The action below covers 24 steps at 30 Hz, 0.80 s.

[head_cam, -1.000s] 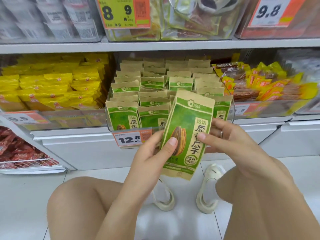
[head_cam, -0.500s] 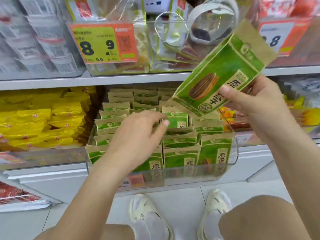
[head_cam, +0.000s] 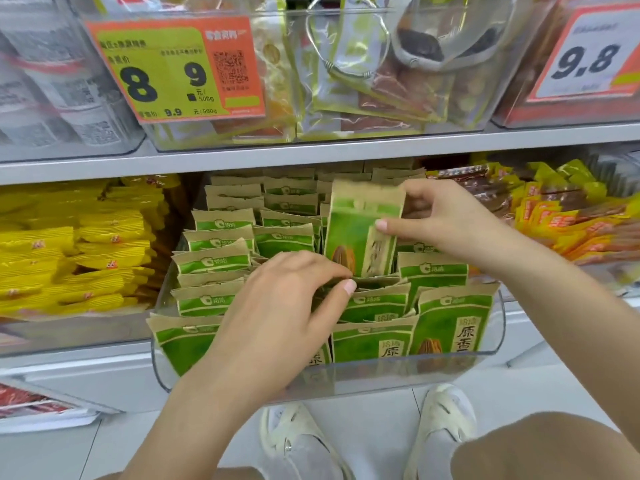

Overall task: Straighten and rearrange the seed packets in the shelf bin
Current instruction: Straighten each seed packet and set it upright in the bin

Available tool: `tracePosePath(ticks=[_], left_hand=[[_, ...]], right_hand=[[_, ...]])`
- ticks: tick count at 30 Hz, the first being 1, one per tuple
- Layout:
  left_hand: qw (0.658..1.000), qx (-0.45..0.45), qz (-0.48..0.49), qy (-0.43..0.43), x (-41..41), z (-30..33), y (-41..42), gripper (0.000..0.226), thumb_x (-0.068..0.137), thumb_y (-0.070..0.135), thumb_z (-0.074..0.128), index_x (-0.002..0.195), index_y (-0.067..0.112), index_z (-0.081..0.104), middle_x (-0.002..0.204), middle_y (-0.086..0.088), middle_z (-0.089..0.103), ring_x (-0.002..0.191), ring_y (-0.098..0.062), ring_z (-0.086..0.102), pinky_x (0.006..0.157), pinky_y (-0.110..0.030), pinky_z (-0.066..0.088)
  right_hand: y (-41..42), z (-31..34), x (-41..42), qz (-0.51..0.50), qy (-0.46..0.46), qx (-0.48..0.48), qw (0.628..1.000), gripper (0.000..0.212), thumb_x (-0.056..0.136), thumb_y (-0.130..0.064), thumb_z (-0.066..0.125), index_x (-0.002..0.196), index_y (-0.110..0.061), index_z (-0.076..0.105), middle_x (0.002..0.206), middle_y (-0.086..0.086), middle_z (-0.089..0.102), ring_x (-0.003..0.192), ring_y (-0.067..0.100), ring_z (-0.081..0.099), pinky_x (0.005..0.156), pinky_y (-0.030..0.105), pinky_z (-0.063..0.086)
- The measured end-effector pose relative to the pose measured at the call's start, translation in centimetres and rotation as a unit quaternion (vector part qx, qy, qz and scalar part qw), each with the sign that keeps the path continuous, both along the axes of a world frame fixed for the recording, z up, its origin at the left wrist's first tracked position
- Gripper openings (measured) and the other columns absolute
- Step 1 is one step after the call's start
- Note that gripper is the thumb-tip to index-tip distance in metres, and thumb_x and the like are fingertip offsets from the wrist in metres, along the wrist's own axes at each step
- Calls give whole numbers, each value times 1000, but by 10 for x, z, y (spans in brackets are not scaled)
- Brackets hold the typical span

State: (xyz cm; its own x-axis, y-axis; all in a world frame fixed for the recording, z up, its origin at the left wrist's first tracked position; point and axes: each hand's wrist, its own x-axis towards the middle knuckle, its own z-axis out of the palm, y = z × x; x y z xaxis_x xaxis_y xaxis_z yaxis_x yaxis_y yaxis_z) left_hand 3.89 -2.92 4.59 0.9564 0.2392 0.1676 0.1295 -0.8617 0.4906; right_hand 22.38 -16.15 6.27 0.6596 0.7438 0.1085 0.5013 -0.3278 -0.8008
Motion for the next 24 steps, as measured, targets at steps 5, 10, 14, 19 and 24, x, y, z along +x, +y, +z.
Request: tracePosePath(ticks=[5,10,14,19,24], left_hand=[[999,16,-4,35,5,11,4,38,97,47,36,115,36,68,109,22,65,107,0,51,88,-21,37],[992,65,-25,109,26,32,14,29,97,47,50,115,35,70,110,14,70,105,-7,60,92,-31,49],[976,59,-68,196,38,43,16,27,92,49,57,110,35,73,105,14,71,96,-6,62,91,-34,52],[968,70,-85,224,48,46,17,24,91,44,64,110,33,74,102,14,72,94,-4,62,86,-24,48],[972,64,-77,213,57,40,17,16,91,37,66,100,29,77,89,16,70,86,-3,62,78,-23,48]], right_hand=[[3,3,3,9,-43,-51,998,7,80,-22,77,84,-17,73,84,6,73,83,22,67,84,42,53],[0,9,0,-6,-128,-33,991,2,82,-26,74,82,-24,74,78,-3,72,78,14,64,75,33,50],[4,11,-2,17,-159,-62,985,4,82,-28,74,85,-27,76,80,-9,71,79,9,64,78,32,51],[22,-1,-1,57,-189,-153,968,11,82,-34,74,90,-28,77,79,-13,69,83,9,63,79,28,49],[18,1,9,69,-180,-203,960,13,81,-39,73,90,-30,75,73,-18,62,70,-2,53,65,22,38]])
